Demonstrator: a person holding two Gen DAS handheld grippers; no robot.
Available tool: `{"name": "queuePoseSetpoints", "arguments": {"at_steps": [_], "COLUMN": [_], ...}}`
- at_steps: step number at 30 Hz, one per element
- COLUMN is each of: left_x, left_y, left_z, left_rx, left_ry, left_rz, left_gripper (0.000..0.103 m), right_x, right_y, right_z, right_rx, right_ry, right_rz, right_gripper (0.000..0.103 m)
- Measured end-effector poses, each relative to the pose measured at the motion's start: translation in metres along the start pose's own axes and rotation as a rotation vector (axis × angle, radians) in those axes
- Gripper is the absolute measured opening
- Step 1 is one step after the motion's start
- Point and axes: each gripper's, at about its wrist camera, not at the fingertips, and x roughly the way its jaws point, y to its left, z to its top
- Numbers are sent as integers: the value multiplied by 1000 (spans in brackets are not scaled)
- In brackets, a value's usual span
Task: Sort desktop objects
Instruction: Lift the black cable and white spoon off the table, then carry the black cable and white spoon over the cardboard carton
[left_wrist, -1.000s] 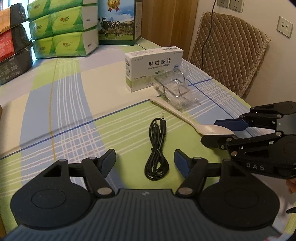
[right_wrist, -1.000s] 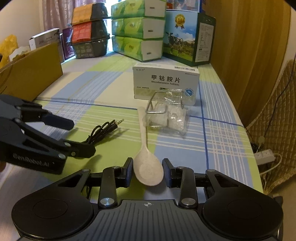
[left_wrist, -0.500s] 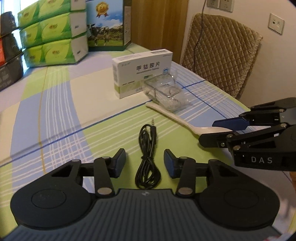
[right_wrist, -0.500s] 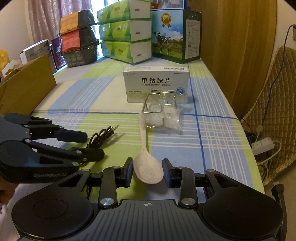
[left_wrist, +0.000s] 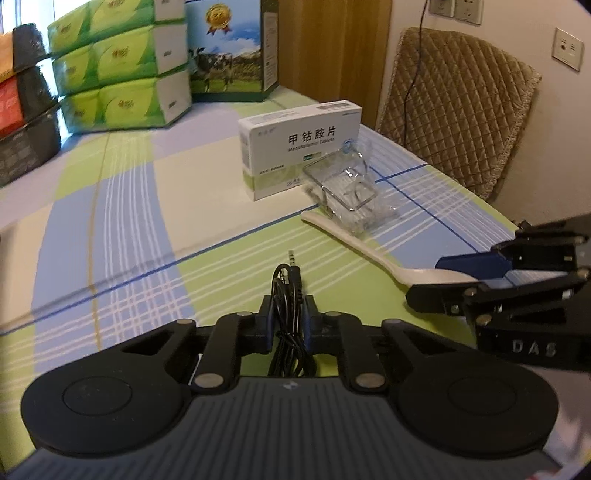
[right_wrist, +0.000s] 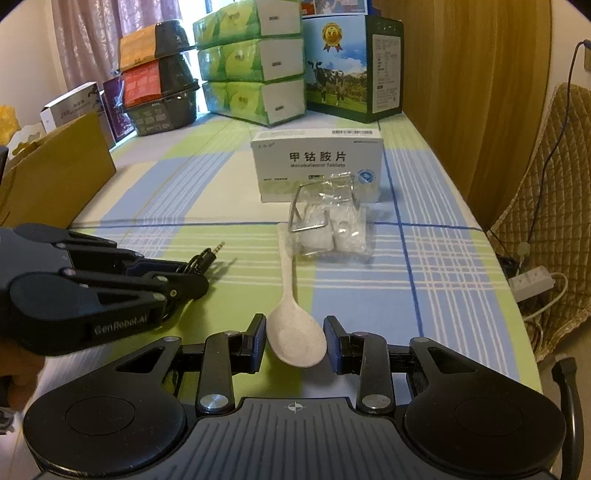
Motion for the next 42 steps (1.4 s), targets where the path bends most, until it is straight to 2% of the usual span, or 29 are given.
{"name": "queuePoseSetpoints", "arguments": {"at_steps": [10,18,24,28,31,33,36,42], "left_x": [-29,-32,-31,-31,-31,-31,-30,-35], "left_y": [-3,2,3,5,5,6,6,8], "left_z": [3,0,-1,-1,-1,-1,0,0], "left_rx": [-47,-80,-89,-99,-105,-109,-112,-121], "left_ry": [-17,12,13,15,16,18,20,7], "left_rz": [-24,-26,-28,-29,-29,-28,-26,-26], "left_gripper": [10,10,10,10,10,10,10,10], "right_x": [-12,-7,-7,-7,-7,-7,-8,-20], "right_y": [8,12,12,15,18,21,21,25], "right_z": [-2,-11,-14,-14,-15,-17,-17,-11], "right_rx": [-12,0,3,-15,-42,-68,-54,-64], "right_ry": [-45,3,2,3,9,10,6,-67], "right_rz": [4,18,17,9,-6,-29,-30,-36], "right_gripper": [30,31,38,39,39,31,30,30]}}
